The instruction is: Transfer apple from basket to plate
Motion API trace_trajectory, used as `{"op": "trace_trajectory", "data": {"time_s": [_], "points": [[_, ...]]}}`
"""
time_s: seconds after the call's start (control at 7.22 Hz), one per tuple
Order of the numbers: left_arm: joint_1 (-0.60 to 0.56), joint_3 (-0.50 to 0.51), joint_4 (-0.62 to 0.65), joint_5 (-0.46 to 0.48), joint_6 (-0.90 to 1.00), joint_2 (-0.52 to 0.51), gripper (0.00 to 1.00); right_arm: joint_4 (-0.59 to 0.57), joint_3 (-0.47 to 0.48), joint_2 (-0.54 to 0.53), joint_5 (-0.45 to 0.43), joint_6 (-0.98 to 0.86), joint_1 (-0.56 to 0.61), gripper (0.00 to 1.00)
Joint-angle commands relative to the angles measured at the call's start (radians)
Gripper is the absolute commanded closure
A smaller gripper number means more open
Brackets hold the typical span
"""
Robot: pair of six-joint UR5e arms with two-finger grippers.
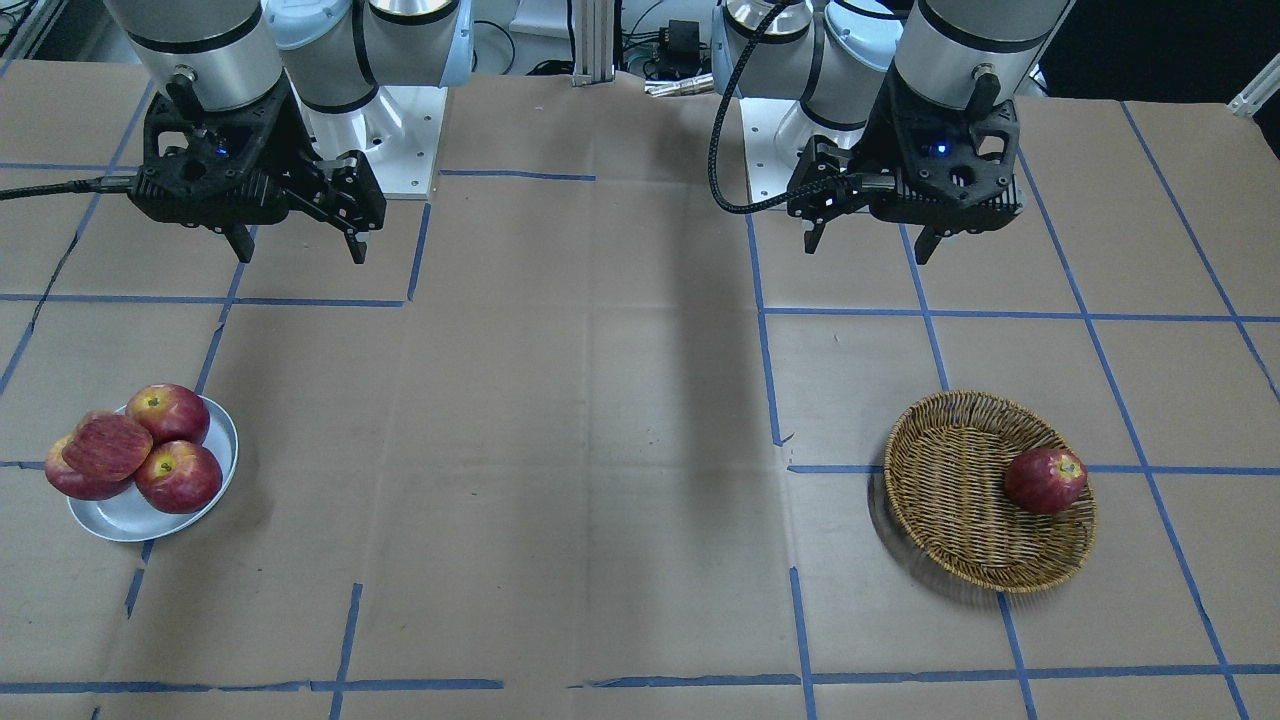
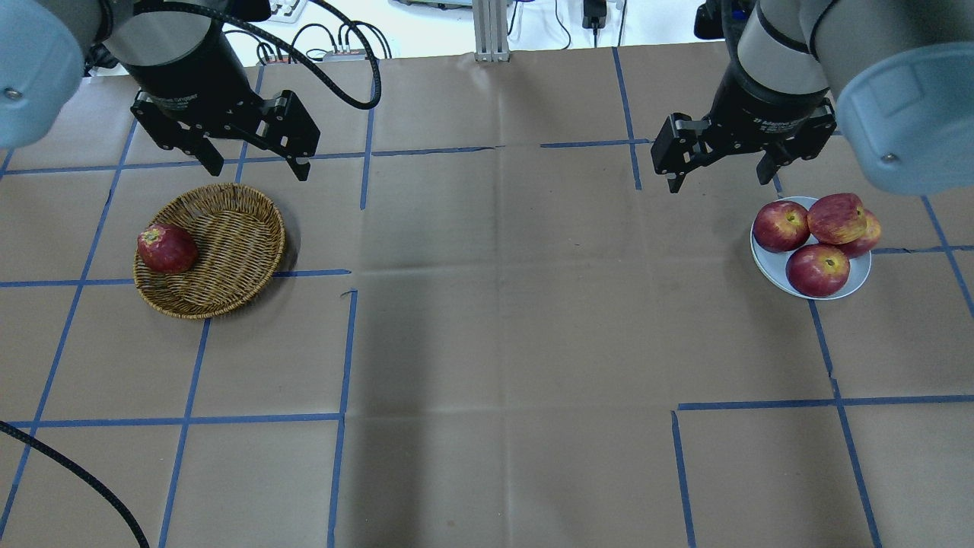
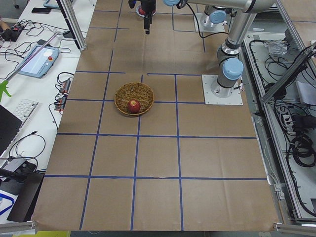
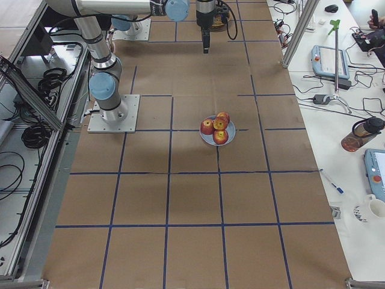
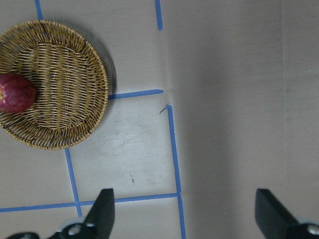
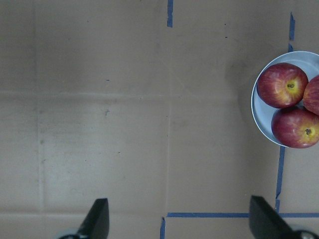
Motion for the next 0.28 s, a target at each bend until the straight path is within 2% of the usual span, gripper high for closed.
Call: {"op": "trace_trajectory", "data": {"time_s": [0.0, 0.14], "points": [[0.0, 0.0, 0.0, 0.0, 0.0, 0.0, 0.01, -0.002, 0.0, 0.0, 0.003, 0.0, 0.0, 0.0], [0.0, 0.0, 0.0, 0.0, 0.0, -0.001, 0.01, -0.002, 0.0, 0.0, 0.003, 0.0, 0.0, 0.0]]}}
